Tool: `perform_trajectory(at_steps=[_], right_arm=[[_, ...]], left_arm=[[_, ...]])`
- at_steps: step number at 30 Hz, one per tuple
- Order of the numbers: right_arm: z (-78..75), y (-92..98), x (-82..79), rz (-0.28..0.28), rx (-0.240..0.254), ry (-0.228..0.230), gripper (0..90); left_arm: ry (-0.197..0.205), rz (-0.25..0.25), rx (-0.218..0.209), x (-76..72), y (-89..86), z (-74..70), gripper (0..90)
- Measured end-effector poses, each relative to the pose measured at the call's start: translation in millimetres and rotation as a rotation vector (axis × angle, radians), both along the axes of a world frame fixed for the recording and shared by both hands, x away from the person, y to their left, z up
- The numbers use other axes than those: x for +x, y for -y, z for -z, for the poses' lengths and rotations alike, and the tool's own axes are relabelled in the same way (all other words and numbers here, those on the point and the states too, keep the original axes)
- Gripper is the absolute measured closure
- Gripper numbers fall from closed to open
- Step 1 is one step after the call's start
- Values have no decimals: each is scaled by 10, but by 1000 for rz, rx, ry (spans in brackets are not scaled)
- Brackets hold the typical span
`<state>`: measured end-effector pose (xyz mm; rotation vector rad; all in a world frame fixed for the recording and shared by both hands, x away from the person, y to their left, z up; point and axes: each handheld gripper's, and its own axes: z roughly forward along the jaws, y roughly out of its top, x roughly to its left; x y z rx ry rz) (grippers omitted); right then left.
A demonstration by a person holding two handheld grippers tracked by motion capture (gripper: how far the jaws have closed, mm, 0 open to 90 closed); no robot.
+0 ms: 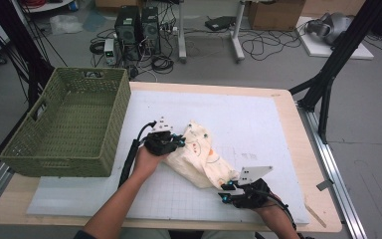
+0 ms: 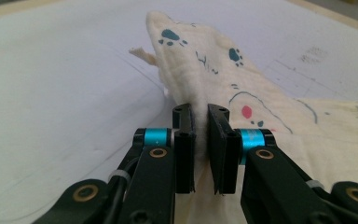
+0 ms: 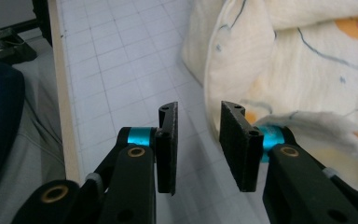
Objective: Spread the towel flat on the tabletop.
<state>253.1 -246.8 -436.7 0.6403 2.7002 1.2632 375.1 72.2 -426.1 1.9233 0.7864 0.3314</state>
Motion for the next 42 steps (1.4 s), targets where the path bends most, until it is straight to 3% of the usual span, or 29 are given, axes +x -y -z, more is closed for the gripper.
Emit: perform_trajectory(at_steps=[3, 7, 10, 12, 17, 20, 23, 24, 25, 27, 30, 33, 35, 38, 42], right_arm=[[-38, 31, 12, 10, 23, 9, 648], [-201, 87, 53, 36, 106, 52, 629], [-346, 94, 203, 123, 132, 115, 591], [-376, 46, 332, 185, 90, 146, 571], [-217, -215, 757, 283, 10, 135, 547], [-60, -380, 949, 283, -44, 92, 562], [76, -492, 1063, 284, -60, 34, 596], [99, -509, 1073, 282, -68, 34, 623], [94, -504, 1075, 280, -49, 16, 793], [81, -497, 1054, 258, -64, 20, 864], [36, -458, 999, 288, -128, 52, 869], [8, -315, 956, 344, -132, 68, 869], [-12, -187, 917, 375, -106, 64, 867], [-49, -67, 841, 410, -132, 88, 866], [-75, 134, 742, 468, -187, 85, 866]], left_arm=[[30, -32, -33, -51, -122, -26, 808], [46, -37, -48, -115, -223, -42, 807], [51, -34, -48, -146, -241, -34, 805], [52, -34, -53, -148, -244, -27, 803], [52, -30, -58, -151, -236, -19, 795], [52, -31, -56, -145, -257, -18, 794], [53, -32, -58, -146, -274, -16, 793], [52, -32, -58, -149, -286, -17, 791], [51, -34, -61, -151, -294, -13, 786], [47, -36, -54, -158, -316, -5, 778], [35, -47, -41, -176, -365, 13, 779], [34, -44, -33, -211, -402, 41, 811], [31, -35, -16, -230, -410, 65, 844], [13, -28, 8, -252, -418, 99, 854], [-12, -22, 56, -275, -426, 95, 854]])
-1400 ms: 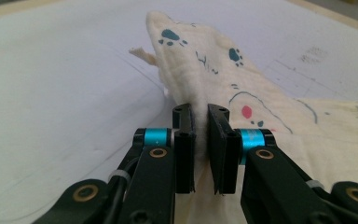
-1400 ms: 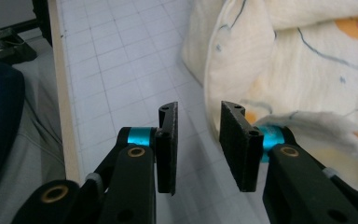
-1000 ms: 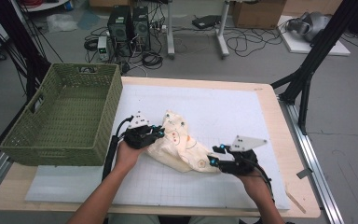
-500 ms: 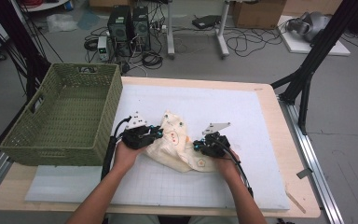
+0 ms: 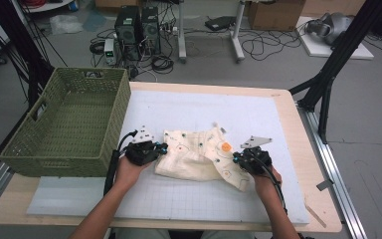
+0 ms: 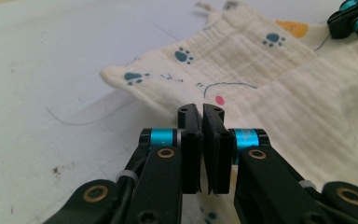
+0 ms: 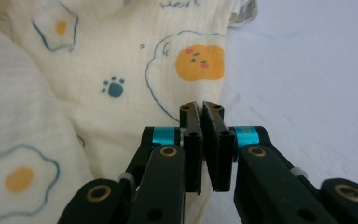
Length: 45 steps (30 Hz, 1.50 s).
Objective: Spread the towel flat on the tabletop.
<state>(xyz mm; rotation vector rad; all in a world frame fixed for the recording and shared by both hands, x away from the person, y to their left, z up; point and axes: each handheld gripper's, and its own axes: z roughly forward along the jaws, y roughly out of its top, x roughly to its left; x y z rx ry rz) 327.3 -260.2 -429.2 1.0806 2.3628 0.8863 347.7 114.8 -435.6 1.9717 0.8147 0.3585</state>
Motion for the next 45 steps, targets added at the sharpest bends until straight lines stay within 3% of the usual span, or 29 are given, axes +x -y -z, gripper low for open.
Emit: perform_trajectory(at_steps=[5, 8, 11, 16, 21, 23, 25, 27, 29, 31, 33, 35, 37, 38, 43, 45], right_arm=[[33, 169, -165, 23, -64, -36, 863], [54, 243, -236, 36, -35, -38, 852], [58, 279, -248, 19, 9, -39, 728], [14, 302, -205, 62, 62, 14, 571], [29, 328, -54, 103, 108, 22, 505], [69, 324, 10, 108, 118, 3, 495], [113, 304, 56, 104, 107, -11, 499], [140, 269, 72, 89, 91, -25, 517], [142, 242, 64, 77, 86, -18, 530], [149, 237, 63, 72, 97, -23, 559], [154, 245, 63, 64, 120, -37, 655], [146, 236, 62, 18, 126, -45, 818], [137, 212, 62, -2, 114, -46, 849], [133, 207, 66, -2, 110, -46, 853], [144, 208, 102, 30, 112, -21, 854], [148, 199, 130, 39, 105, -10, 853]], left_arm=[[-30, 2, 52, -28, -25, 10, 850], [-35, -17, 63, -35, -53, 28, 840], [-36, -71, 16, -12, -97, 18, 618], [-14, -108, -18, 46, -100, 14, 558], [-64, -121, 4, 182, -5, 88, 512], [-80, -118, 29, 222, 42, 119, 503], [-80, -102, 64, 232, 89, 147, 515], [-49, -90, 114, 215, 142, 153, 525], [-38, -73, 121, 205, 158, 152, 565], [-31, -38, 118, 191, 179, 152, 694], [-17, -23, 129, 188, 206, 149, 848], [-9, -39, 139, 228, 215, 133, 859], [12, -75, 119, 269, 195, 111, 859], [3, -86, 112, 297, 179, 100, 859], [7, -117, 86, 399, 141, 37, 859], [19, -139, 52, 452, 129, 12, 859]])
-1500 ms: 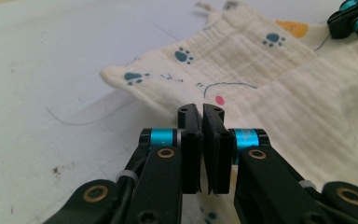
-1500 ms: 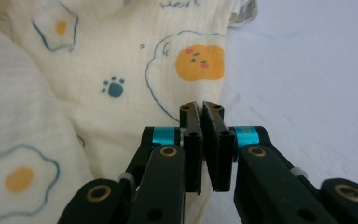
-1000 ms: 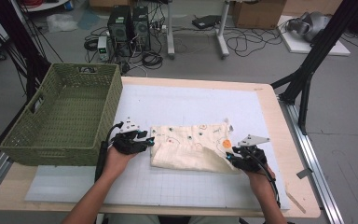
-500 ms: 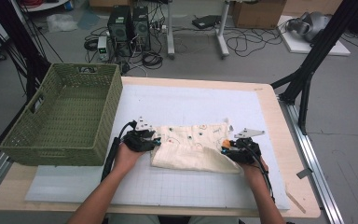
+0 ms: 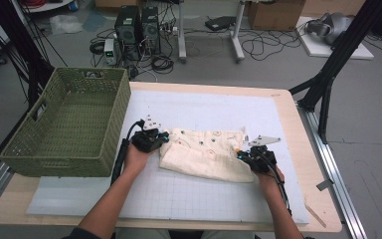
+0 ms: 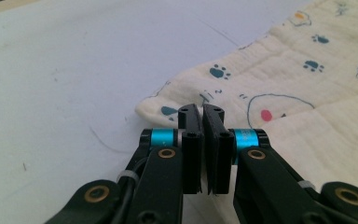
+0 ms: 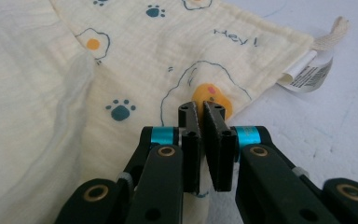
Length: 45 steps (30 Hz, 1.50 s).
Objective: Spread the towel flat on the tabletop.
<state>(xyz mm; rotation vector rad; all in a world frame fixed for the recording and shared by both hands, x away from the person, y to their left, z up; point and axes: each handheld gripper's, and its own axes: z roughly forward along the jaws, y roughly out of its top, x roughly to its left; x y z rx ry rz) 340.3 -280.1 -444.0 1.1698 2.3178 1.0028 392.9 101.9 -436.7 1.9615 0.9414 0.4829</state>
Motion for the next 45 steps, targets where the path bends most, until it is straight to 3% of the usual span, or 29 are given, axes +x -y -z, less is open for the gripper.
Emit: perform_trajectory(at_steps=[1, 4, 6, 7, 8, 9, 14, 17, 19, 21, 23, 24, 26, 29, 33, 38, 42, 45], right_arm=[[-2, -7, 13, 8, 1, -3, 853], [-4, -31, 58, 29, 1, 3, 851], [-4, -53, 89, 38, -3, 6, 851], [-2, -64, 112, 43, -6, 10, 851], [-1, -76, 135, 51, -11, 13, 851], [-2, -85, 159, 59, -17, 19, 850], [5, -149, 246, 87, -50, 53, 849], [19, -145, 266, 98, -34, 49, 835], [20, -135, 265, 101, -28, 48, 803], [7, -123, 255, 100, -20, 55, 738], [-17, -101, 239, 106, 2, 66, 591], [-30, -82, 233, 105, 14, 65, 577], [-61, -53, 203, 110, 14, 69, 528], [-120, 9, 154, 117, 44, 87, 499], [-188, 78, 78, 101, 62, 105, 493], [-235, 125, -28, 75, 79, 112, 488], [-216, 128, -95, 60, 83, 111, 488], [-181, 128, -126, 48, 96, 102, 488]], left_arm=[[-34, -5, 3, 54, -10, -10, 858], [-32, -20, -2, 121, -17, -32, 858], [-4, -34, -5, 159, -12, -37, 858], [-13, -41, -18, 179, -15, -19, 858], [-43, -38, -11, 212, -28, -4, 858], [-44, -41, -3, 234, -32, 11, 857], [-25, -49, 0, 329, -45, -52, 853], [-14, -53, -4, 351, -45, -61, 839], [-46, -47, -1, 355, -51, -30, 789], [-64, -57, -21, 350, -58, -31, 674], [-57, -73, -55, 336, -67, -66, 532], [-48, -68, -66, 324, -75, -92, 483], [-25, -50, -80, 299, -90, -144, 473], [-36, -23, -136, 271, -93, -185, 446], [-55, 55, -140, 222, 7, -183, 442], [-93, 125, -91, 181, 178, -106, 441], [-119, 135, 0, 175, 295, -7, 443], [-117, 116, 78, 172, 352, 54, 472]])
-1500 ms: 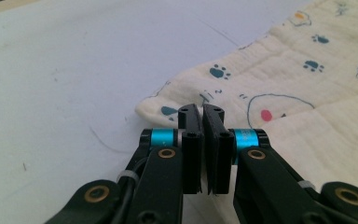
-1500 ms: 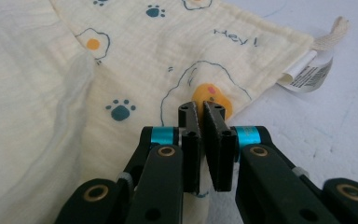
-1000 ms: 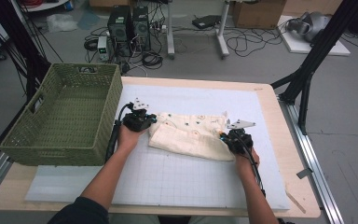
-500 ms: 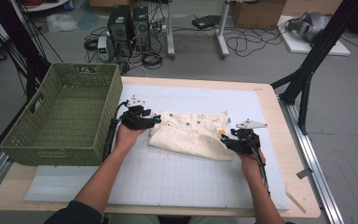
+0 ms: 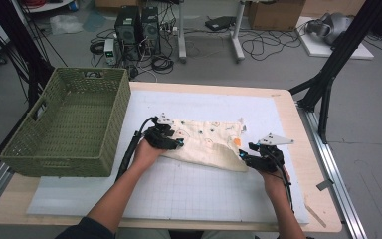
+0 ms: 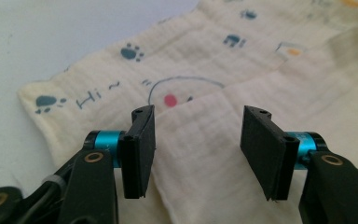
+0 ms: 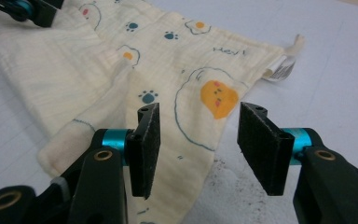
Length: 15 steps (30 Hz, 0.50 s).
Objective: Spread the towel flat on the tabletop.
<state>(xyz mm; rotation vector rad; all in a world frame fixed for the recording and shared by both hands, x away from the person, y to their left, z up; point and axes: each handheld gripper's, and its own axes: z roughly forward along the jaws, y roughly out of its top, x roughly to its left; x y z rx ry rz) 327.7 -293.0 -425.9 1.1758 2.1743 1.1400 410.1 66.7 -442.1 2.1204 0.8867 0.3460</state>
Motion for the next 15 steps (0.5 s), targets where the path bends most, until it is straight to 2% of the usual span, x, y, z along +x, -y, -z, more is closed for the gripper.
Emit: perform_trajectory(at_steps=[1, 6, 7, 8, 15], right_arm=[[7, 3, -8, -3, 1, 0, 488], [8, 49, -36, 5, 21, -3, 488], [8, 59, -39, 5, 24, 1, 487], [8, 70, -45, 4, 25, 2, 487], [-4, 92, -99, 2, 29, 2, 488]], left_arm=[[12, 5, 13, -4, 7, 1, 497], [42, 48, 64, -55, 40, -12, 809], [53, 50, 65, -75, 45, -18, 846], [69, 52, 50, -97, 33, -23, 873], [89, 34, -58, -274, -134, -33, 883]])
